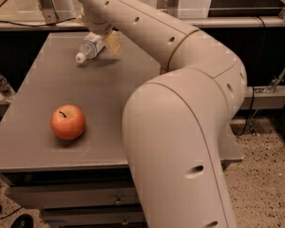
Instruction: Move blue plastic bottle near apple
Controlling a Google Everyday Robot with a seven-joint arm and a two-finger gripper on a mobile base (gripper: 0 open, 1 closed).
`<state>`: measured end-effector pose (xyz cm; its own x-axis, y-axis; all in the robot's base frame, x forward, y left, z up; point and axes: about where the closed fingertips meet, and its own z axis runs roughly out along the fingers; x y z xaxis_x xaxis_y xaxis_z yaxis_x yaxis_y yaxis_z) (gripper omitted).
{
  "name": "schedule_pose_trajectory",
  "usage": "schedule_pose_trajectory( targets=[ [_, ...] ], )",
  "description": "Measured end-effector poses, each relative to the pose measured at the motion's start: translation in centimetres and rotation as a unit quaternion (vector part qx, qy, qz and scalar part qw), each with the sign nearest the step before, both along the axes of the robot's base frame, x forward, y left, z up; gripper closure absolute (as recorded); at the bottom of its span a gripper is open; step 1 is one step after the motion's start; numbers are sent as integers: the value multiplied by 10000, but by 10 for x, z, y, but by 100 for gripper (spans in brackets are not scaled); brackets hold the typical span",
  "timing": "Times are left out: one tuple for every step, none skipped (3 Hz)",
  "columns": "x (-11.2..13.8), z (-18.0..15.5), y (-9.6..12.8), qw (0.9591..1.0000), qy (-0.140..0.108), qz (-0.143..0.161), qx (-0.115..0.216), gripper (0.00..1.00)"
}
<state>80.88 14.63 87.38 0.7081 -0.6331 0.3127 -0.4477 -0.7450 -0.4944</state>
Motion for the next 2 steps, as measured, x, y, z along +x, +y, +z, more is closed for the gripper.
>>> schedule_pose_trajectory(
  targets=[
    [-2,-11,6,9992,3,231,-327,0],
    [-7,-20,11,9970,15,462,-614,18]
  ],
)
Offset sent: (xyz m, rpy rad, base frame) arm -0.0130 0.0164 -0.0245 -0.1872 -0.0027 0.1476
